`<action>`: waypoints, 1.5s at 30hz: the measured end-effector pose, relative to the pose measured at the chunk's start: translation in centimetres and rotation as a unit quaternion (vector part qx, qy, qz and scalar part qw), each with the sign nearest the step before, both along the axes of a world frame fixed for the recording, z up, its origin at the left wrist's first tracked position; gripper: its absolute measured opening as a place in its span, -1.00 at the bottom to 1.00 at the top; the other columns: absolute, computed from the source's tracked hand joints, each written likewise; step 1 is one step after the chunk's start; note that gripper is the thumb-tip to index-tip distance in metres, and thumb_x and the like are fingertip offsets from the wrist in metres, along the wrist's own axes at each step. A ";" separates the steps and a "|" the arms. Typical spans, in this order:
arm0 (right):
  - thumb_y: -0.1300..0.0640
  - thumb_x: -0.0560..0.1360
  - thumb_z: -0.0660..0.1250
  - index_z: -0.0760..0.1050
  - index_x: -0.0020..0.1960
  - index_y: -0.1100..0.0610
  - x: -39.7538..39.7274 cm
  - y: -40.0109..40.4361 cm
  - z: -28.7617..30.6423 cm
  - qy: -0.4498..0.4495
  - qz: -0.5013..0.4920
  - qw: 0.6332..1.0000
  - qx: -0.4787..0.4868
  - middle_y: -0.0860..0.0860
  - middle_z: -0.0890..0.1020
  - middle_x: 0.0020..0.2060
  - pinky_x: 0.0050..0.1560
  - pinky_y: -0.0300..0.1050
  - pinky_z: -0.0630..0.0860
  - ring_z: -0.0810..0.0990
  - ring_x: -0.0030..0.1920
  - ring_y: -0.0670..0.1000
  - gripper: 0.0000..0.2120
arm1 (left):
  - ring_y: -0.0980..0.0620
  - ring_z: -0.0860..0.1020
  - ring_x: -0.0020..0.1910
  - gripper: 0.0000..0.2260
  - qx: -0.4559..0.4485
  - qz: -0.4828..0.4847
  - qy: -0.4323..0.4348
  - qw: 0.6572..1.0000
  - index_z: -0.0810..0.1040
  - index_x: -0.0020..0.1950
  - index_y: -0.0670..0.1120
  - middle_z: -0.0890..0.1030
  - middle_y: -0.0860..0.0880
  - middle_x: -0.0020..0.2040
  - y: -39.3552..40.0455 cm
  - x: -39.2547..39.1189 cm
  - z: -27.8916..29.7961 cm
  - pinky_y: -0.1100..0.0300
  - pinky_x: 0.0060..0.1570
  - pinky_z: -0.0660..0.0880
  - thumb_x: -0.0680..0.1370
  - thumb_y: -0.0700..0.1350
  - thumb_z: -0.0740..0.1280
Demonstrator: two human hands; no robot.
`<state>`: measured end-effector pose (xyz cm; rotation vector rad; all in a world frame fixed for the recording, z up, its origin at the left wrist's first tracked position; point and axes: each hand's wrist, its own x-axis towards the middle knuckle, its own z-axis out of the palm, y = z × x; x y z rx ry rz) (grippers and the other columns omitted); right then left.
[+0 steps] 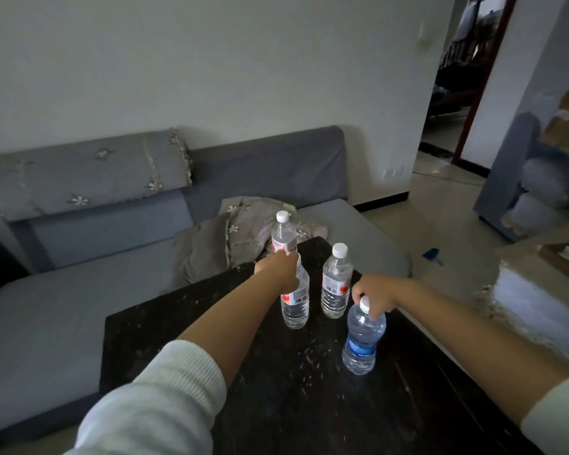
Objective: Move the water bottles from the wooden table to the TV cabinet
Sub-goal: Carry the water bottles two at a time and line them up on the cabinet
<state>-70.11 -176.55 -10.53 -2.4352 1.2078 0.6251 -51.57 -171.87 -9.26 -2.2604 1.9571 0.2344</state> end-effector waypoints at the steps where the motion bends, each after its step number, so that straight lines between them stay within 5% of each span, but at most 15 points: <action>1: 0.29 0.38 0.39 0.47 -0.15 0.05 -0.1 -0.3 -0.2 -0.004 0.006 1.000 0.000 0.00 0.49 -0.20 -0.40 -0.30 0.36 0.50 -0.19 0.05 -0.82 | -0.19 0.41 0.34 -0.53 0.008 0.000 0.002 1.000 0.23 0.44 -0.10 0.35 -0.17 0.39 -0.5 -0.1 -0.4 -0.03 0.21 0.45 0.56 -0.10 0.25; 5: 0.28 0.37 0.41 0.37 -0.15 0.08 -0.3 -1.1 -0.8 -0.015 0.016 0.999 0.024 -0.07 0.36 -0.30 -0.45 -0.32 0.35 0.42 -0.40 -0.07 -0.77 | -0.22 0.37 0.36 -0.47 0.020 0.009 0.008 1.000 0.17 0.48 -0.07 0.29 -0.20 0.40 -2.2 -0.5 -1.8 -0.06 0.25 0.42 0.55 -0.12 0.26; 8: 0.30 0.38 0.39 0.31 -0.26 0.01 -0.7 -1.5 -1.1 -0.023 0.012 0.998 0.060 -0.06 0.35 -0.30 -0.46 -0.31 0.35 0.43 -0.39 -0.07 -0.70 | -0.22 0.37 0.36 -0.46 0.020 0.018 0.008 1.000 0.15 0.49 -0.08 0.30 -0.20 0.40 -3.5 -0.5 -2.2 -0.07 0.27 0.42 0.55 -0.12 0.25; 12: 0.31 0.37 0.38 0.34 -0.12 0.14 -1.0 -1.7 -1.2 -0.025 0.032 0.997 0.070 -0.03 0.36 -0.33 -0.44 -0.30 0.33 0.38 -0.39 -0.07 -0.77 | -0.20 0.43 0.33 -0.54 0.036 0.020 0.008 0.999 0.22 0.46 -0.14 0.35 -0.20 0.38 -4.6 -0.6 -2.4 -0.04 0.26 0.46 0.57 -0.16 0.22; 17: 0.31 0.35 0.39 0.28 -0.29 0.04 -0.5 -1.9 -1.6 -0.019 0.054 0.997 0.046 0.09 0.43 -0.15 -0.38 -0.25 0.29 0.41 -0.22 0.03 -0.69 | -0.19 0.47 0.29 -0.62 0.031 0.002 -0.005 0.999 0.32 0.38 -0.19 0.44 -0.19 0.32 -4.9 -0.7 -2.8 0.00 0.23 0.47 0.57 -0.18 0.24; 24: 0.32 0.36 0.40 0.33 -0.14 0.13 -1.0 -1.1 -1.5 -0.004 0.073 0.997 0.024 0.22 0.51 0.07 -0.40 -0.29 0.32 0.44 -0.27 0.00 -0.74 | -0.14 0.48 0.25 -0.63 0.024 -0.020 0.043 0.999 0.44 0.30 -0.15 0.48 -0.15 0.28 -3.7 -0.7 -3.5 0.01 0.24 0.49 0.51 -0.12 0.35; 33: 0.30 0.36 0.39 0.39 -0.09 0.18 -3.4 1.5 -0.6 -0.067 -0.077 0.993 0.062 0.11 0.47 -0.09 -0.46 -0.26 0.36 0.56 -0.23 0.11 -0.78 | -0.12 0.54 0.17 -0.66 -0.003 -0.075 0.116 0.990 0.53 0.19 -0.16 0.58 -0.13 0.16 -1.4 -2.7 -3.8 0.07 0.10 0.49 0.44 -0.11 0.41; 38: 0.22 0.32 0.43 0.43 -0.16 0.18 -7.7 4.7 -1.3 -0.114 -0.185 0.976 0.007 0.04 0.47 -0.30 -0.42 -0.26 0.24 0.42 -0.34 -0.04 -0.81 | -0.10 0.55 0.14 -0.66 0.031 -0.136 0.136 0.981 0.57 0.14 -0.17 0.61 -0.13 0.12 -0.7 -6.4 -3.4 0.18 0.01 0.45 0.42 -0.05 0.42; 45: 0.18 0.33 0.43 0.56 -0.10 0.35 -17.1 13.3 -0.1 -0.136 -0.364 0.921 -0.023 0.24 0.63 -0.22 -0.42 -0.25 0.28 0.50 -0.30 0.06 -0.74 | -0.04 0.54 0.11 -0.71 0.072 -0.323 0.128 0.935 0.58 0.12 -0.16 0.62 -0.10 0.08 3.3 -16.9 -2.8 0.23 -0.07 0.40 0.42 -0.14 0.40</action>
